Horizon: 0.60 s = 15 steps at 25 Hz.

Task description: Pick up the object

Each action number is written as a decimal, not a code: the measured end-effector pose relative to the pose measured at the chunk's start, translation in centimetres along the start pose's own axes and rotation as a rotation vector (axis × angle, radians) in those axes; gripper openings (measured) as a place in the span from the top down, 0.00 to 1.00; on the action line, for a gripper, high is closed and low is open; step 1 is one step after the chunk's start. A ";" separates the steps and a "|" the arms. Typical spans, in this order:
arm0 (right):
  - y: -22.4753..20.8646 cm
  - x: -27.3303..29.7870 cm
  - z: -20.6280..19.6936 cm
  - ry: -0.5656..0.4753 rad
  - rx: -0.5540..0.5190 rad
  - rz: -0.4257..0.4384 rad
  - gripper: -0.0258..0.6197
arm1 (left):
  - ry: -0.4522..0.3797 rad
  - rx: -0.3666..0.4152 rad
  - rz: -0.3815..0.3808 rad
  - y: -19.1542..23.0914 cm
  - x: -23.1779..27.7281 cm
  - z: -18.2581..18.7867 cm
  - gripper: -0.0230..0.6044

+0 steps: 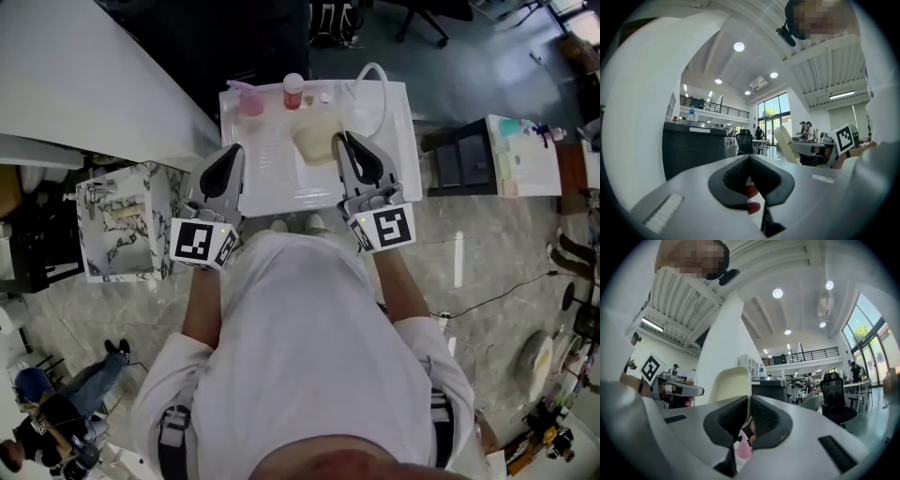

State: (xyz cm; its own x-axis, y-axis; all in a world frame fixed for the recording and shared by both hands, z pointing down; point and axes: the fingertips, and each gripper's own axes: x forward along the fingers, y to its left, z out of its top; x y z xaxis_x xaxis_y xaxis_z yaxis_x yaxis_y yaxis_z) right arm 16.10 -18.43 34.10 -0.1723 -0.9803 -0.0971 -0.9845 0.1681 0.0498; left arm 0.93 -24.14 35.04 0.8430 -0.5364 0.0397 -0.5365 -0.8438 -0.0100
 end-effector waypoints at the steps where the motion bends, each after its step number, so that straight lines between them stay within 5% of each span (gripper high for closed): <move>1: -0.4 -0.2 -0.1 -0.002 0.003 -0.007 0.92 | -0.003 0.005 -0.008 -0.4 0.3 0.5 0.96; 15: -3.9 -1.5 0.4 -0.042 0.017 -0.049 0.93 | 0.051 -0.010 -0.066 -3.9 4.0 -0.8 0.96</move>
State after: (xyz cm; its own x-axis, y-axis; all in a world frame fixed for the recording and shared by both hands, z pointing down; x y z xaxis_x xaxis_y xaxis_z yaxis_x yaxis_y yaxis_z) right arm 20.22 -17.55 33.67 -0.1243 -0.9823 -0.1403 -0.9922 0.1218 0.0267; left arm 6.37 -23.02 36.02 0.8736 -0.4782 0.0904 -0.4804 -0.8770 0.0038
